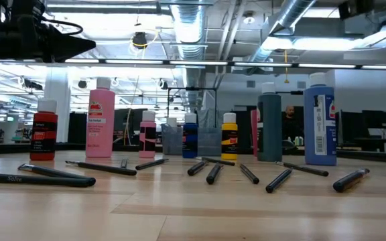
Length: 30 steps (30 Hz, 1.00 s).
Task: Pick & Place Paint Supplies
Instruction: Put the black paintbrush into the red cup
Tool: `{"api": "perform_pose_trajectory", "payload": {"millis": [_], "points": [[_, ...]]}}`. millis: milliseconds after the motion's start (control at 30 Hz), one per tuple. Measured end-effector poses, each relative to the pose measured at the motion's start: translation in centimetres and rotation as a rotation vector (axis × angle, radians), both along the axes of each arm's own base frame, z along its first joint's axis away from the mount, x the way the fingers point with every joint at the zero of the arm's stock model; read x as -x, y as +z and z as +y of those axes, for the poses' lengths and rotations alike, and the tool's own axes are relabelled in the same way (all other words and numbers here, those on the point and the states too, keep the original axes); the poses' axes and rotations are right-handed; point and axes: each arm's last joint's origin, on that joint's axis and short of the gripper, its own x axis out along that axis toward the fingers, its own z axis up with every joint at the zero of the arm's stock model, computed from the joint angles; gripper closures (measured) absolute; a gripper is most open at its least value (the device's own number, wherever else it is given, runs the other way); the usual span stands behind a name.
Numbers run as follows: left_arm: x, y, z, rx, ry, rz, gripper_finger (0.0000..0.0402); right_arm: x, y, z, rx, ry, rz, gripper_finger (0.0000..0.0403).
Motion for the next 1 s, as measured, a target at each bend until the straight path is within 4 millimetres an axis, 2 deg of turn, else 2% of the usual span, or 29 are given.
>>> {"api": "perform_pose_trajectory", "payload": {"millis": [133, 233, 433, 600, 800, 1000], "points": [[0.0, 0.0, 0.0, 0.0, 0.0, -0.001, 0.0399, -2.6, 0.2, 2.6, -0.073, 0.064, 0.145, 0.0403], [0.0, 0.0, 0.0, 0.0, 0.0, -0.001, 0.0399, -3.8, -0.4, 4.7, -0.111, 0.055, 0.298, 0.0403], [0.0, 0.1, 0.0, 0.0, 0.0, -0.007, 0.0399, -4.2, -1.8, 8.6, -0.155, -0.074, 0.553, 0.0403], [0.0, 0.1, 0.0, 0.0, 0.0, -0.009, 0.0399, -4.0, -3.6, 11.3, -0.165, -0.255, 0.678, 0.0403], [0.0, 0.1, 0.0, 0.0, 0.0, -0.012, 0.0399, -5.0, -6.5, 13.8, -0.167, -0.403, 0.854, 0.04], [0.0, 0.1, 0.0, 0.0, 0.0, -0.015, 0.0399, -6.7, -9.6, 15.7, -0.21, -0.495, 1.055, 0.0352]]}}
